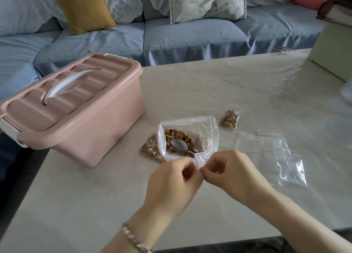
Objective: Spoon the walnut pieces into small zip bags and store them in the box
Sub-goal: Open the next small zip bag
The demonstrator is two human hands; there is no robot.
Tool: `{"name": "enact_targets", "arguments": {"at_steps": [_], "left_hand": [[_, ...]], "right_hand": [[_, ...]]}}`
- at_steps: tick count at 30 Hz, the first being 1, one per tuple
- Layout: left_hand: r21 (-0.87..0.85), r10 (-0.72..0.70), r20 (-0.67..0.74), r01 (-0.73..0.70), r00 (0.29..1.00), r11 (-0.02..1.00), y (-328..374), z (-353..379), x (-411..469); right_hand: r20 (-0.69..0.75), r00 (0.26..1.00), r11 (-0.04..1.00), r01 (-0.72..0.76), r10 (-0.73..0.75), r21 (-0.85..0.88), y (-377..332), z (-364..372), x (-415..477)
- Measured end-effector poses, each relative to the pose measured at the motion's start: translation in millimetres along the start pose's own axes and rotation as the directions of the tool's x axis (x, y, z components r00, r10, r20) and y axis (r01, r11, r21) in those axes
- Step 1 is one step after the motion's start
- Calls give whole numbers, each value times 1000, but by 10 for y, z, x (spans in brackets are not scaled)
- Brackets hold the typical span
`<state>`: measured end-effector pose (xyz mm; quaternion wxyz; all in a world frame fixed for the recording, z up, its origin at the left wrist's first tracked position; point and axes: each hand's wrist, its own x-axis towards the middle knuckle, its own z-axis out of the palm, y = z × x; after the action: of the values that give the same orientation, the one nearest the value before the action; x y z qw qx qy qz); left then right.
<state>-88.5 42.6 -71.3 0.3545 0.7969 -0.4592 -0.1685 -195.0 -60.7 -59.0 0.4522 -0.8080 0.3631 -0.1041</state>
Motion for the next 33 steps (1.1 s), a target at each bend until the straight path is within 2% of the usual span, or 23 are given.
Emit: {"name": "enact_targets", "arguments": {"at_steps": [1, 4, 6, 10, 13, 14, 16, 18, 20, 22, 27, 33], "left_hand": [[14, 0, -34, 1, 999, 1000, 13, 11, 3], [-130, -35, -55, 28, 998, 991, 13, 25, 45], [-127, -35, -89, 24, 995, 992, -4, 20, 45], [7, -39, -140, 40, 989, 999, -56, -14, -6], [225, -61, -129, 89, 990, 970, -51, -20, -24], [251, -41, -123, 71, 992, 965, -51, -23, -34], [112, 96, -66, -88, 993, 990, -58, -41, -53], [14, 209, 68, -211, 976, 977, -97, -66, -43], [-43, 225, 170, -221, 959, 974, -114, -85, -52], [-21, 223, 174, -223, 959, 975, -92, -87, -42], [9, 238, 67, -240, 969, 971, -103, 5, -46], [32, 241, 48, -242, 969, 970, -104, 14, -42]], "right_hand": [[-16, 1000, 1000, 17, -17, -14, -16, 21, -1], [-26, 999, 998, 38, -37, 45, -60, 33, -2], [-52, 998, 997, 36, -33, 65, -61, 31, -4], [-167, 986, 999, 16, -9, 40, -6, 2, 19], [-162, 987, 996, 3, -17, -87, 32, 15, 24], [-156, 988, 995, 5, -21, -100, 41, 24, 23], [-125, 992, 1000, 12, -14, -20, 54, 31, 34], [-33, 999, 991, -7, 12, 135, 43, 3, 52], [108, 994, 969, -29, 2, 244, 17, -39, 53], [201, 979, 965, -10, -44, 263, -22, -60, 29], [97, 991, 989, 84, -96, 124, -67, -88, 4], [60, 971, 971, 228, -233, 74, -47, -30, -38]]}}
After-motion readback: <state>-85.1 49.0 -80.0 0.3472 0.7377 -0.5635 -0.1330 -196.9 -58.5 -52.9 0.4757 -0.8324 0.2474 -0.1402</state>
